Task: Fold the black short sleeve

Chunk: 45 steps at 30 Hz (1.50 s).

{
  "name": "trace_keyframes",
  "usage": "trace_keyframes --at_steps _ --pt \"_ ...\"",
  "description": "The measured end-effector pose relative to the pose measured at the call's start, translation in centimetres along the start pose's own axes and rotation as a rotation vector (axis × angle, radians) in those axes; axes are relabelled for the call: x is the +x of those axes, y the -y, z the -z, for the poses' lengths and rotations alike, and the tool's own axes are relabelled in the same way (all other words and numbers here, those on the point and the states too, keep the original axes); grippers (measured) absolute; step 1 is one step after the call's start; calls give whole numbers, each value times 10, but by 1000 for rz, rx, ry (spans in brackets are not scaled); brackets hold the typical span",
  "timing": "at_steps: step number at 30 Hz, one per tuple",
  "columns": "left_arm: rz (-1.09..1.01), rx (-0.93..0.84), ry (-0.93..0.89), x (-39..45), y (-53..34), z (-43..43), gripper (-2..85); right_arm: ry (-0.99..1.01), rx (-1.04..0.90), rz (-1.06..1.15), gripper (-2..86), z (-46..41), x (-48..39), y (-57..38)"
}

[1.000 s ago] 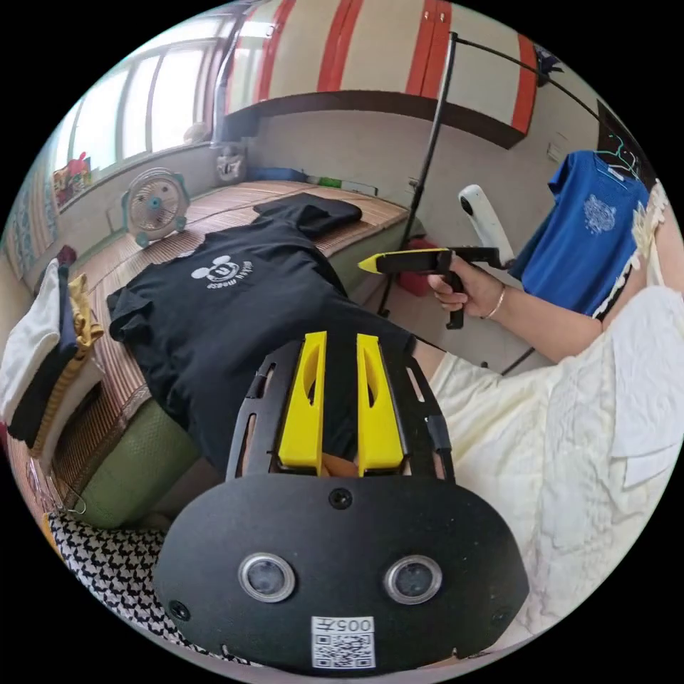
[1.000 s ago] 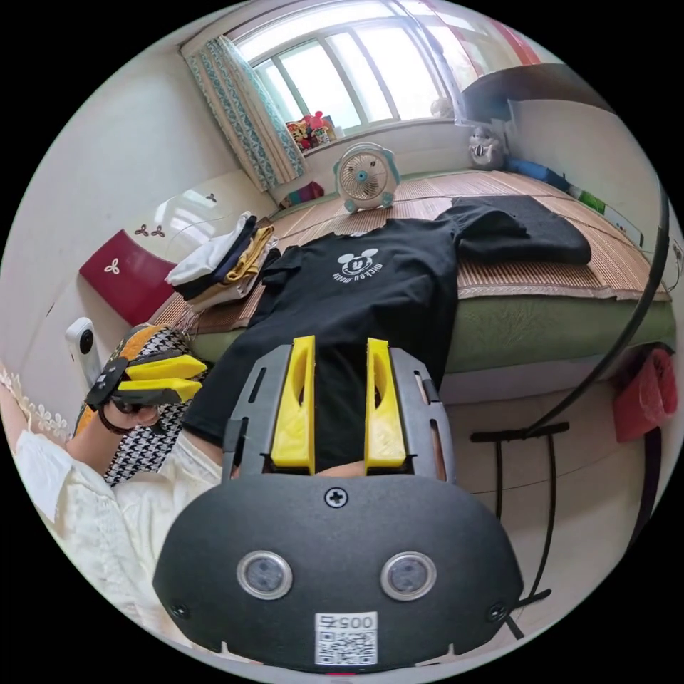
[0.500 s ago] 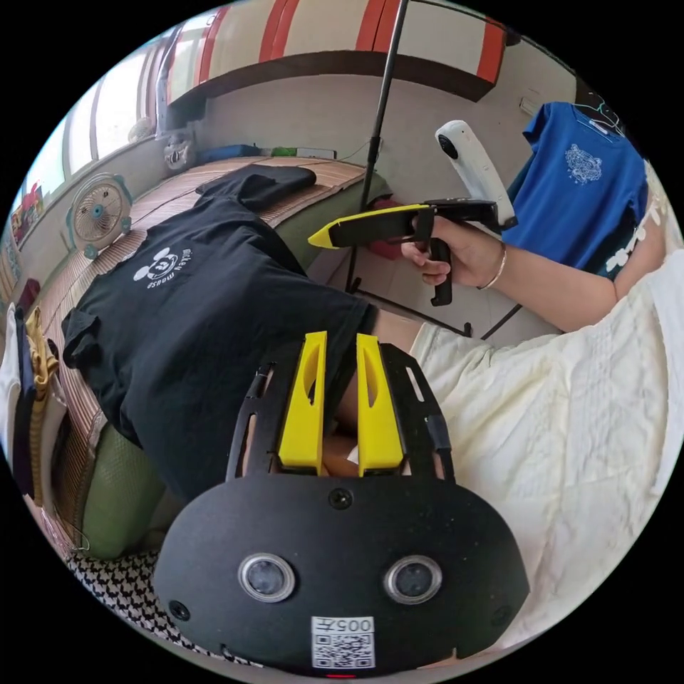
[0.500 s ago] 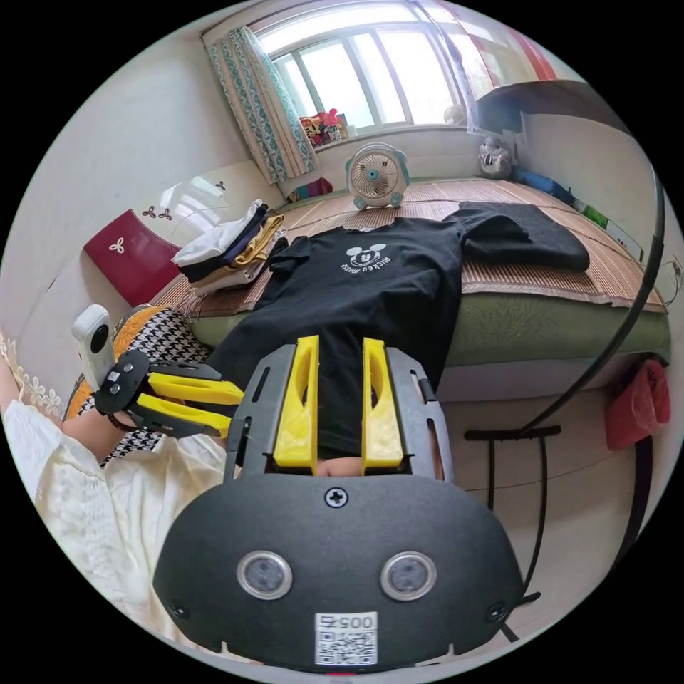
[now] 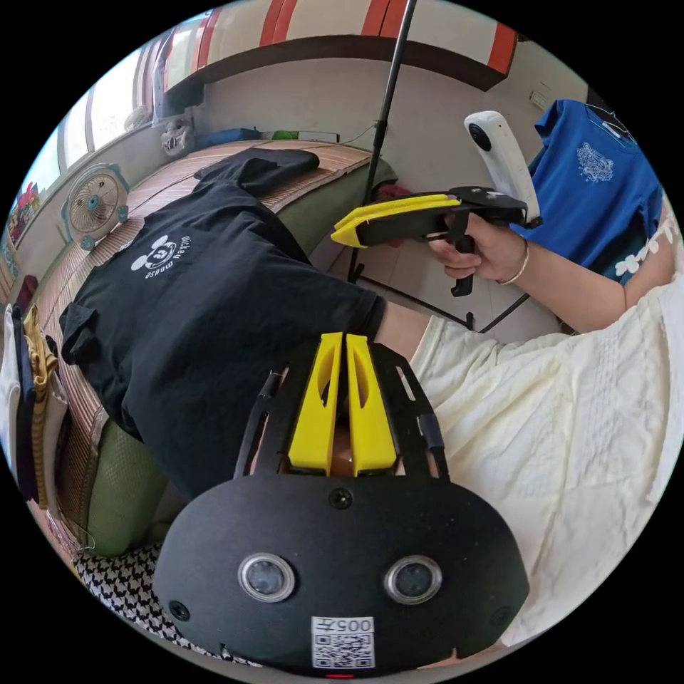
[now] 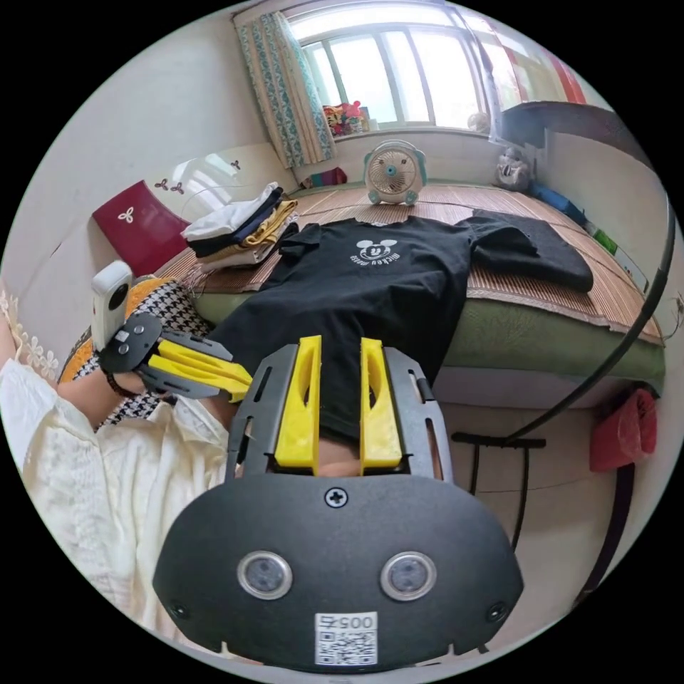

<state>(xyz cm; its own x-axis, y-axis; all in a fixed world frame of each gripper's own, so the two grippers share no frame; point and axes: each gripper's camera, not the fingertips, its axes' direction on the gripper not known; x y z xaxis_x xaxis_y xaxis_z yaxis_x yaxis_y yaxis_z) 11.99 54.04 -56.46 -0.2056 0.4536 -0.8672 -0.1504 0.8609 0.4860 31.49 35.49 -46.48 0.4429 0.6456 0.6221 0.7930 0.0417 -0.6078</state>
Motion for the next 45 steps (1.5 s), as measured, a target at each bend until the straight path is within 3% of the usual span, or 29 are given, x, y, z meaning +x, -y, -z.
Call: trace_keyframes --at_steps 9,22,34,45 --pt "16 122 19 -4 -1 48 7 61 -31 204 84 -10 -56 -28" --pt "42 204 8 -17 -18 94 5 -357 -31 0 47 -63 -62 -45" --pt "48 245 5 -30 -25 120 5 -343 -219 -167 12 -125 -14 -56" --pt "-19 185 7 -24 -20 118 5 -438 -84 -211 -13 -64 10 -33"
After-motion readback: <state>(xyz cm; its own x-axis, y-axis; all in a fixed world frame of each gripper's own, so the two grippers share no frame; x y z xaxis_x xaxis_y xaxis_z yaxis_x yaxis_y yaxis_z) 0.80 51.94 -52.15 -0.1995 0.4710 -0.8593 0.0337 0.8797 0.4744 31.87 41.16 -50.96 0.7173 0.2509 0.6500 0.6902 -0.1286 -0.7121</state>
